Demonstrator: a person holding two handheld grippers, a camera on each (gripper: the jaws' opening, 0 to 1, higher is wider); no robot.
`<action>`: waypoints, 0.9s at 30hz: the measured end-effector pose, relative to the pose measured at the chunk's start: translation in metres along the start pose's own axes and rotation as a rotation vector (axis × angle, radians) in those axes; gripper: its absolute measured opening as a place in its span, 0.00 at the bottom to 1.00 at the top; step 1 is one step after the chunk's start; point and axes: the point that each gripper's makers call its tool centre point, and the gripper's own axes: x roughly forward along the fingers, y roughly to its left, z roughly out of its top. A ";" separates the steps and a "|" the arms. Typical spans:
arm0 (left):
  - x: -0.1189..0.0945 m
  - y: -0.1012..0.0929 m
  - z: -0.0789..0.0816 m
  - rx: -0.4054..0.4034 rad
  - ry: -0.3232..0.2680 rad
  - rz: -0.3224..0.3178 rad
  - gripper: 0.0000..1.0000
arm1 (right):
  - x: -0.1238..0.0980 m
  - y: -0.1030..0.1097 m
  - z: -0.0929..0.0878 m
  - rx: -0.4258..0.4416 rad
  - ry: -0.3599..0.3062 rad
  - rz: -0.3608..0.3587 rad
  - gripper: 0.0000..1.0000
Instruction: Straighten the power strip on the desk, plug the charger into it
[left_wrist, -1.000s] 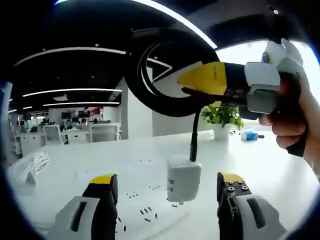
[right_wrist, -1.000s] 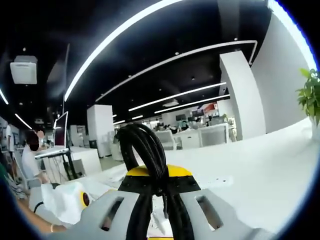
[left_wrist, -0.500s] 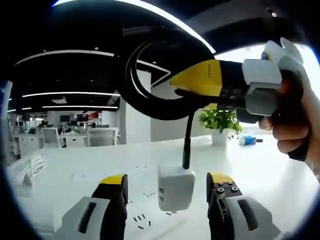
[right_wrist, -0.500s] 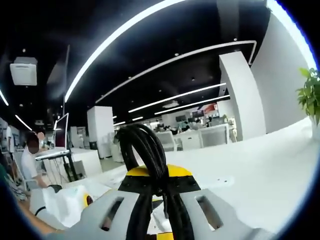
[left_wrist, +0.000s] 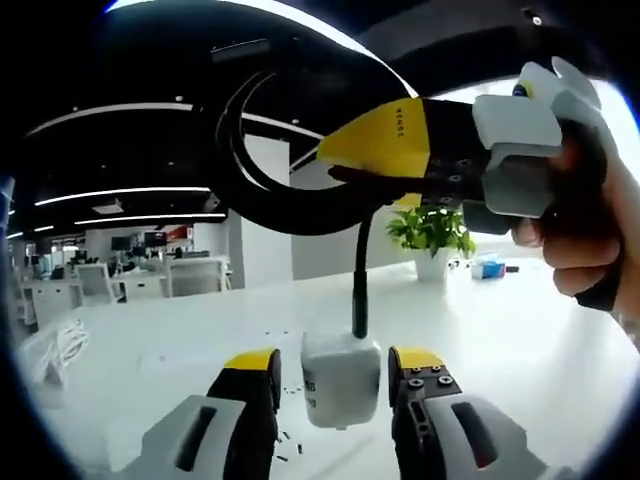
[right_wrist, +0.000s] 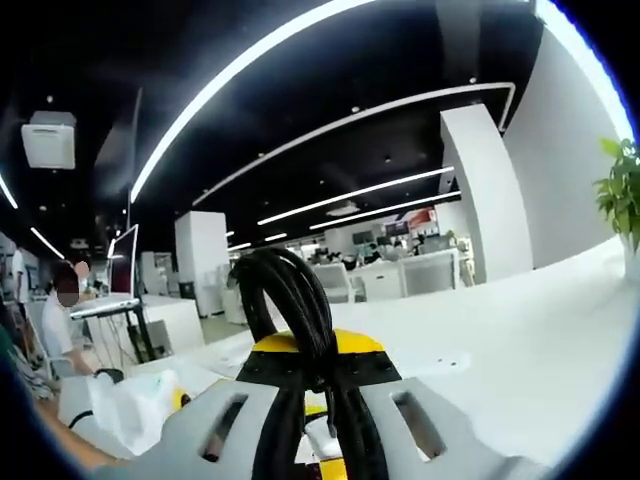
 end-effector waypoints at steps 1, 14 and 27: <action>0.000 0.000 0.000 0.001 0.001 -0.001 0.38 | 0.000 0.000 0.000 -0.002 0.001 -0.001 0.07; 0.002 -0.007 -0.004 0.029 0.019 -0.092 0.29 | -0.004 -0.002 -0.003 -0.017 0.008 -0.006 0.07; 0.002 -0.015 -0.011 0.081 0.106 -0.357 0.27 | -0.007 -0.002 -0.009 -0.034 0.019 -0.008 0.07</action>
